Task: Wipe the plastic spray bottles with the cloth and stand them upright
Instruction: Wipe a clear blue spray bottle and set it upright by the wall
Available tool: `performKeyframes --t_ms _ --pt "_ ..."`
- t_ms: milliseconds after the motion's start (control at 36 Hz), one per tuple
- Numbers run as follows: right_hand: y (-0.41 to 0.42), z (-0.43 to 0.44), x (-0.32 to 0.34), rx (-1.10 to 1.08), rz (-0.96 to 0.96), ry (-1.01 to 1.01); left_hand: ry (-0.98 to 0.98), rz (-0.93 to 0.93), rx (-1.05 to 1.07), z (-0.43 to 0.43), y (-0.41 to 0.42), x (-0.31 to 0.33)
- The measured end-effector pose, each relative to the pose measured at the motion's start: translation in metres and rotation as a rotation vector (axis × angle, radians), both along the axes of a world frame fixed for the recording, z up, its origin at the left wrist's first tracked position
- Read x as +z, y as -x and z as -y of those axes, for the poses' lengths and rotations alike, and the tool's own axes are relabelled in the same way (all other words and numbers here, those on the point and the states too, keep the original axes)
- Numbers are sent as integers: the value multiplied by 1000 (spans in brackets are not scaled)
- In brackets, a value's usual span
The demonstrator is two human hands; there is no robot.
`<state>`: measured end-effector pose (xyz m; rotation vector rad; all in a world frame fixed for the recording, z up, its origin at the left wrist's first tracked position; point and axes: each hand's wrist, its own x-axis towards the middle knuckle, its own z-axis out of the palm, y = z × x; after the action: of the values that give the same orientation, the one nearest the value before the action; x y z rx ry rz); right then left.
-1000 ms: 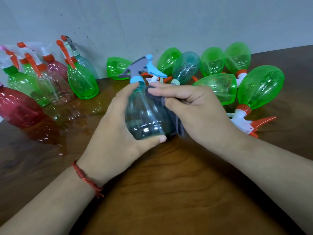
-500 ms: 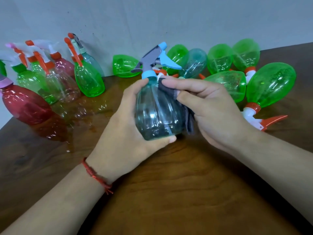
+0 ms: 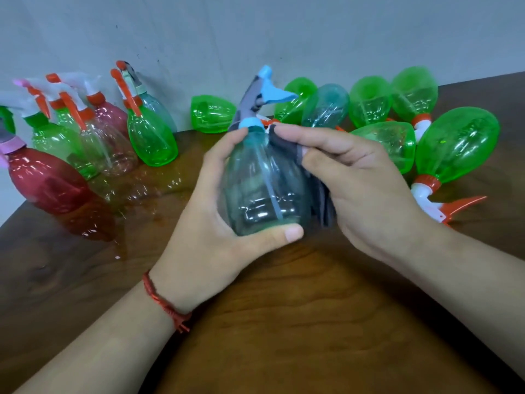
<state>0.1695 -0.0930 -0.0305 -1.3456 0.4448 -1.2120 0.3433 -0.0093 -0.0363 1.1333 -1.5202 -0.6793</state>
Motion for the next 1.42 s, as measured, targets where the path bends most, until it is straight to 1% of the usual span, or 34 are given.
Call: performKeyframes --t_ms 83,167,250,389,444,528,583,667,694,722,778,806,861,944,1000,1056,1139,1194,1222,1250,1333,1389,1417 --pt "3 -2 5 108 102 -184 -2 -39 -70 -2 0 3" --pt "3 -5 8 173 140 -269 -4 -79 -78 -2 -2 4" --pt "-1 -8 6 183 145 -298 32 -102 -19 -1 -1 2" --pt "-5 -12 -2 191 124 -253 128 -160 93 5 -2 4" --pt "-6 -11 -6 139 94 -185 123 -176 131 8 -5 2" --pt "-6 -10 -11 16 6 30 88 -126 209 11 -7 -4" --pt "-6 -10 -13 -29 -62 161 56 -87 244 11 -6 -6" --pt "-6 -6 -15 -49 -110 232 7 -103 240 11 -9 -6" --pt "-5 -5 -15 -52 -113 233 -10 -148 213 10 -9 -4" --pt "-4 -2 -15 -55 -113 230 -30 -231 174 9 -9 0" --pt "-2 1 -13 -61 -110 217 -85 -450 113 9 -7 6" --pt "-1 3 -13 -59 -108 210 -109 -527 107 9 -6 9" --pt "0 5 -13 -48 -112 216 -137 -585 130 10 -7 13" --pt "-1 4 -14 -70 -169 275 -170 -595 144 9 -7 14" --pt "1 1 -14 -133 -276 414 -179 -587 146 8 -5 15" --pt "4 -2 -14 -189 -391 617 -183 -576 147 7 -4 15" --pt "6 -6 -13 -176 -501 924 -223 -582 179 7 -2 14" --pt "5 -6 -14 -158 -535 1029 -259 -628 173 6 -1 13" --pt "5 -7 -14 -152 -522 1022 -270 -641 170 7 -1 13" --pt "5 -6 -13 -146 -502 971 -272 -648 172 7 -1 13" --pt "3 -7 -10 -153 -395 681 -232 -685 129 5 1 14" --pt "0 -7 -8 -130 -253 463 -199 -690 100 3 1 13" --pt "-2 -7 -5 -115 -165 316 -179 -688 91 4 -1 11"
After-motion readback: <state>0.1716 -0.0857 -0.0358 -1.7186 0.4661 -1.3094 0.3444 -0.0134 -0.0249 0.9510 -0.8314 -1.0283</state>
